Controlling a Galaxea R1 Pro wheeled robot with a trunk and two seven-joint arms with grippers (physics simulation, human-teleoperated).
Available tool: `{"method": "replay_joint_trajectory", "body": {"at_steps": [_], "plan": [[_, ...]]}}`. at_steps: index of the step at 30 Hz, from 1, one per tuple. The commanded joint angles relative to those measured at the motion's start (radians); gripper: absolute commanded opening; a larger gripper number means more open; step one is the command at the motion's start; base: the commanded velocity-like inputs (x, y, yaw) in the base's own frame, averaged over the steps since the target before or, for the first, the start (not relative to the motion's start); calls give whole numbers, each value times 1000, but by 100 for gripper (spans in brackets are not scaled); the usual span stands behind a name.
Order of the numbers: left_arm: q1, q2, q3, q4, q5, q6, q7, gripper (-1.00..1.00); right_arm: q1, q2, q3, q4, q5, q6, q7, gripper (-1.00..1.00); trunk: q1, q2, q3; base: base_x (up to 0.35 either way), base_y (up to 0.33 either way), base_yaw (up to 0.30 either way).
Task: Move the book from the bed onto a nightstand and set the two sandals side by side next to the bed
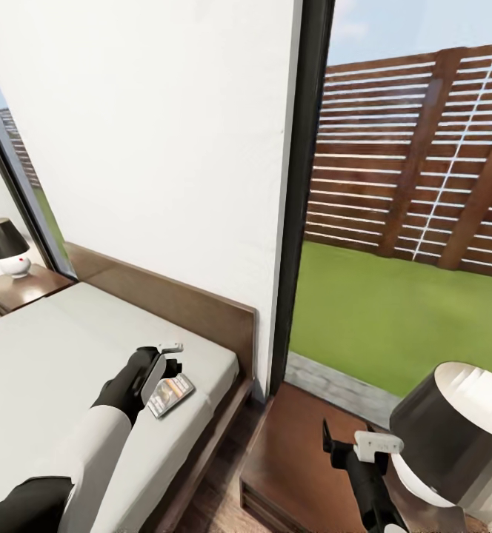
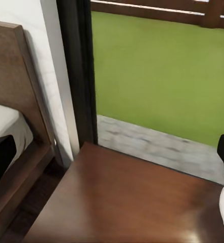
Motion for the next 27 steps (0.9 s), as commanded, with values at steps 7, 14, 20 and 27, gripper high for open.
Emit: {"method": "replay_joint_trajectory", "body": {"at_steps": [7, 14, 20, 27], "plan": [[-1, -2, 0, -1, 5, 3, 7, 100, 1, -1, 2, -5, 6, 7, -4, 100, 0, -2, -4, 0, 0, 0], [-1, -5, -3, -1, 2, 3, 7, 100, 2, -1, 1, -9, 6, 1, -3, 100, 0, -2, -5, 1, 0, 0], [-1, 2, -8, -14, 0, 94, 5, 100, 45, 0, 1, -35, 10, -54, -4, 100, 0, -2, -13, 305, 0, 0], [-2, 4, -7, -82, 2, 208, 6, 100, 49, 0, 1, -35, 10, -59, -4, 100, 0, -2, -24, 334, 0, 0]]}}
